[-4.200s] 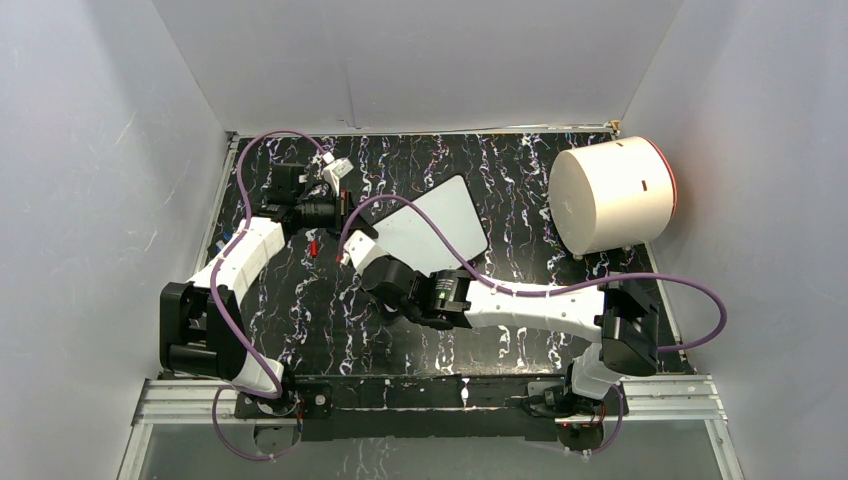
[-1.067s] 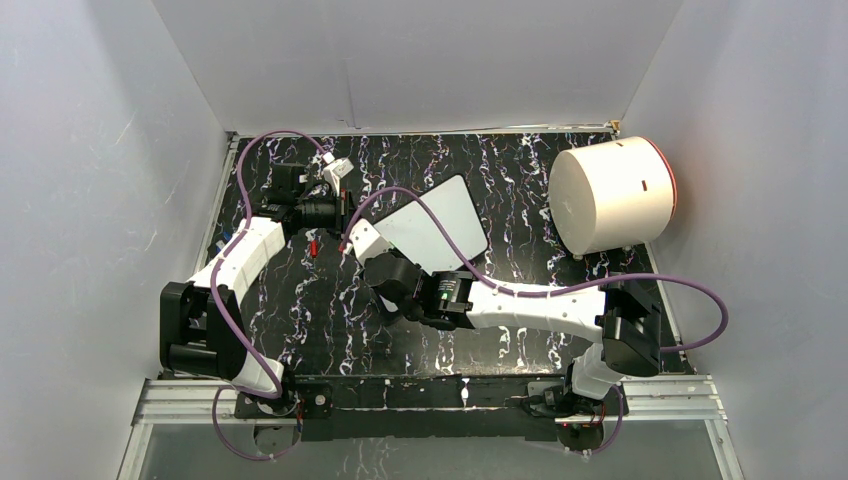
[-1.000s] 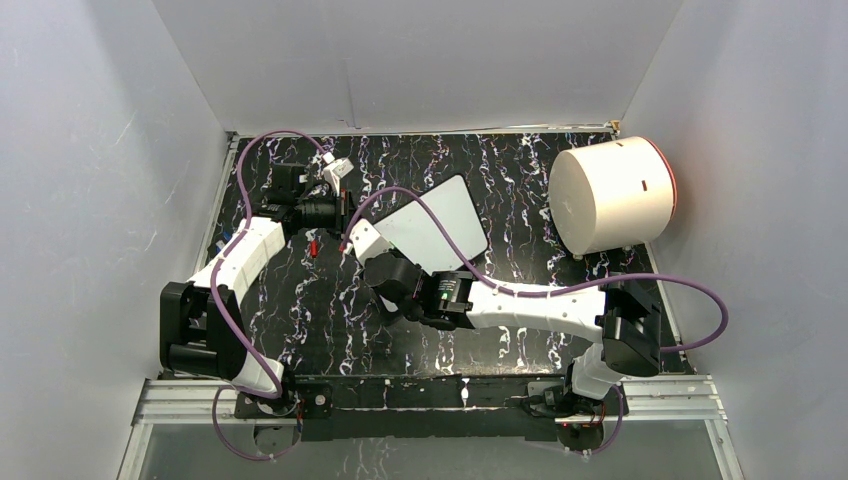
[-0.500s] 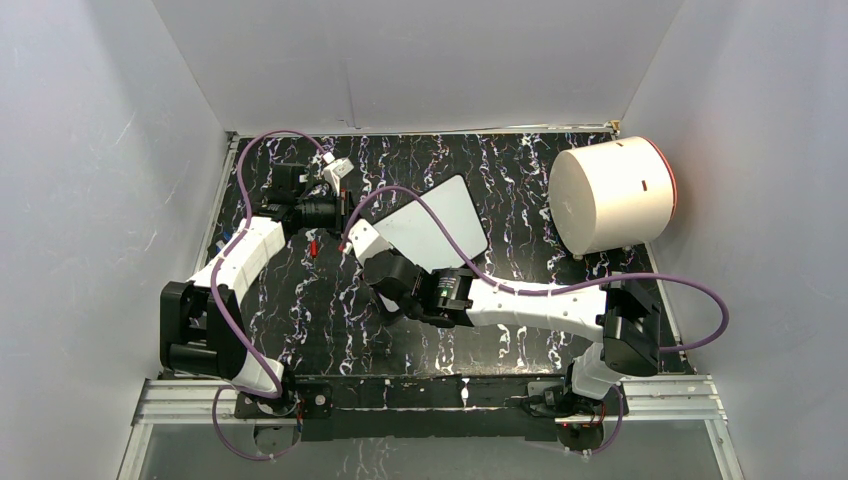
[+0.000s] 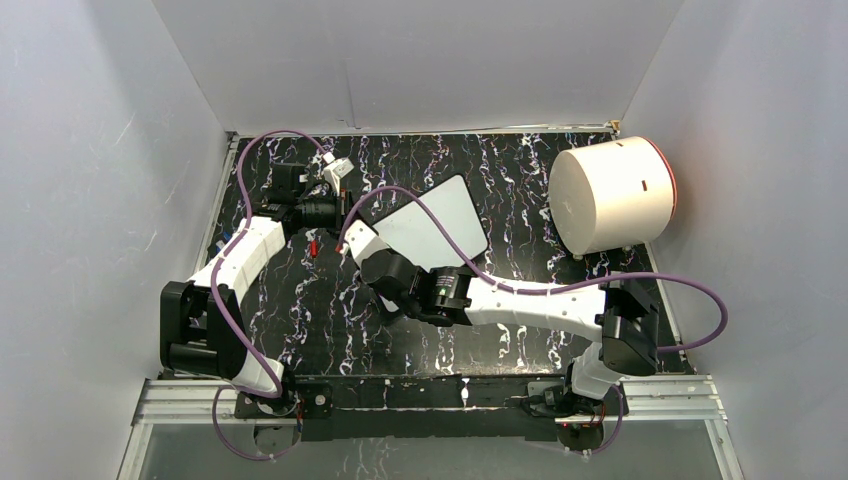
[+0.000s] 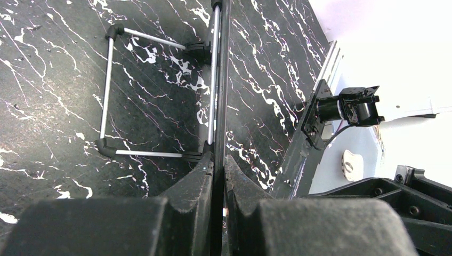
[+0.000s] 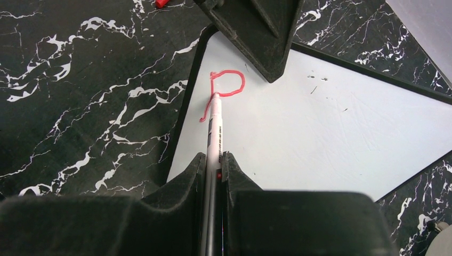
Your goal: Write a sentence on the whiteboard
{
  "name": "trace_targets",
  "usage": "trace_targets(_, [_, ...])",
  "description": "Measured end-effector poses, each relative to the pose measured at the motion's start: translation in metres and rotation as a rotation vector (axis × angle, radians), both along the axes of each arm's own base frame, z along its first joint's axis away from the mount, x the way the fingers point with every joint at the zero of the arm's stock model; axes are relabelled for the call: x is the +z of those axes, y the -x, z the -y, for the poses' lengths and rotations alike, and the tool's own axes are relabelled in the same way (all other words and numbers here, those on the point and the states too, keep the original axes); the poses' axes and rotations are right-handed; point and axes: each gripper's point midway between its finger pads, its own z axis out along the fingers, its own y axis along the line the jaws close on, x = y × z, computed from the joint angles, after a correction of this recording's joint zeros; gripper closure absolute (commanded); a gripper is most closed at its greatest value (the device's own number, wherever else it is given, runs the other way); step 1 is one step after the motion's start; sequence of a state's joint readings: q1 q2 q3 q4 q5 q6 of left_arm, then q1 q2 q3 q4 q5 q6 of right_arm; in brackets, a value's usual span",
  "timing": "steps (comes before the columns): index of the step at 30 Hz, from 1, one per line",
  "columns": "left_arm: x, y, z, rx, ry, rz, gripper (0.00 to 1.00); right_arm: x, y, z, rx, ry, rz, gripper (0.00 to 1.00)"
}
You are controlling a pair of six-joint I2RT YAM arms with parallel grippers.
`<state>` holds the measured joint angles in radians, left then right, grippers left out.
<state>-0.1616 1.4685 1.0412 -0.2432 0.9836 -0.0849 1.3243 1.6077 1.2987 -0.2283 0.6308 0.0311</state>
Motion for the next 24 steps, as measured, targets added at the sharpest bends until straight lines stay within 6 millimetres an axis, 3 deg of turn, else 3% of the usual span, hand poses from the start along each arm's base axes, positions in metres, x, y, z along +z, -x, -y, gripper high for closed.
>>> trace_targets(15, [0.0,0.0,0.001,-0.002,0.0,0.0,1.0,0.0,0.004,0.0,0.005,-0.013,-0.005,1.0])
trace_targets(24, [0.0,0.001,0.002,-0.007,0.0,-0.002,1.0,0.006,0.001,0.018,-0.041,-0.032,0.017,1.0])
